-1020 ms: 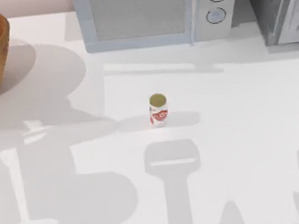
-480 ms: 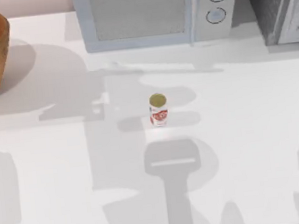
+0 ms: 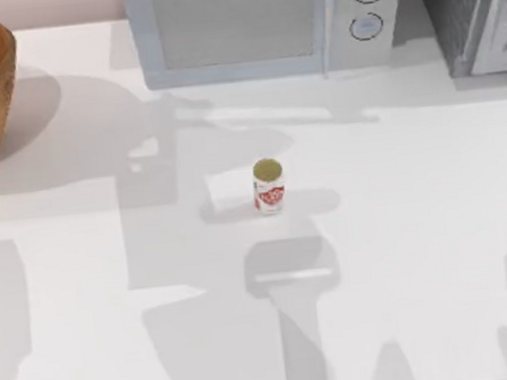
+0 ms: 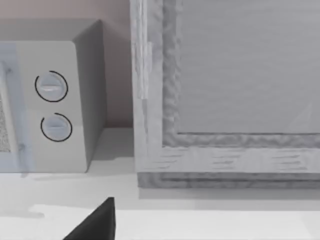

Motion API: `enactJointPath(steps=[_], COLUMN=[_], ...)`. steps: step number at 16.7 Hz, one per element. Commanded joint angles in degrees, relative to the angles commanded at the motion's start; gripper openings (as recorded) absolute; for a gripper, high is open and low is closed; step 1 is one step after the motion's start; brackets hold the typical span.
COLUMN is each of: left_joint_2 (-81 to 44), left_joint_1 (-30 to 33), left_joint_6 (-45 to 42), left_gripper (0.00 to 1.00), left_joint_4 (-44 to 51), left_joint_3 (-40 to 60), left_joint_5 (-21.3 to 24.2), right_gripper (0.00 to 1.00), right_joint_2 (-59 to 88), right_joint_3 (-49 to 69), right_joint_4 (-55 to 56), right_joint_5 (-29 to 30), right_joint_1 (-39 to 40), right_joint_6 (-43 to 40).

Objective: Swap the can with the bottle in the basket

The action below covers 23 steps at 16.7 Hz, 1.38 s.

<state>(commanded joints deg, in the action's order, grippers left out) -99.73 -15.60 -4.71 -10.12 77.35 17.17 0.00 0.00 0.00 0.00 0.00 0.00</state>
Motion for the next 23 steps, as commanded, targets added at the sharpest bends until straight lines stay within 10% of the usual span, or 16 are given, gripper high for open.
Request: enactJointPath(steps=[7,20,23], left_joint_2=[-5.1,-5.1,-5.1], left_joint_1=[1.2,1.2,1.2], left_joint_6=[0.3,0.3,0.3], left_gripper=[0.00,0.98,1.00], left_joint_4=[-4.1,-4.1,-4.1], left_joint_3=[1.1,1.1,1.1], left_joint_5=[-0.8,-0.8,-0.8], right_gripper=[1.00,1.00,1.00], right_joint_2=[0.0,0.0,0.0], right_joint_3=[0.0,0.0,0.0], right_joint_4=[0.0,0.0,0.0], right_joint_5=[0.0,0.0,0.0], right_joint_1=[0.0,0.0,0.0], right_joint_6=[0.0,0.0,0.0])
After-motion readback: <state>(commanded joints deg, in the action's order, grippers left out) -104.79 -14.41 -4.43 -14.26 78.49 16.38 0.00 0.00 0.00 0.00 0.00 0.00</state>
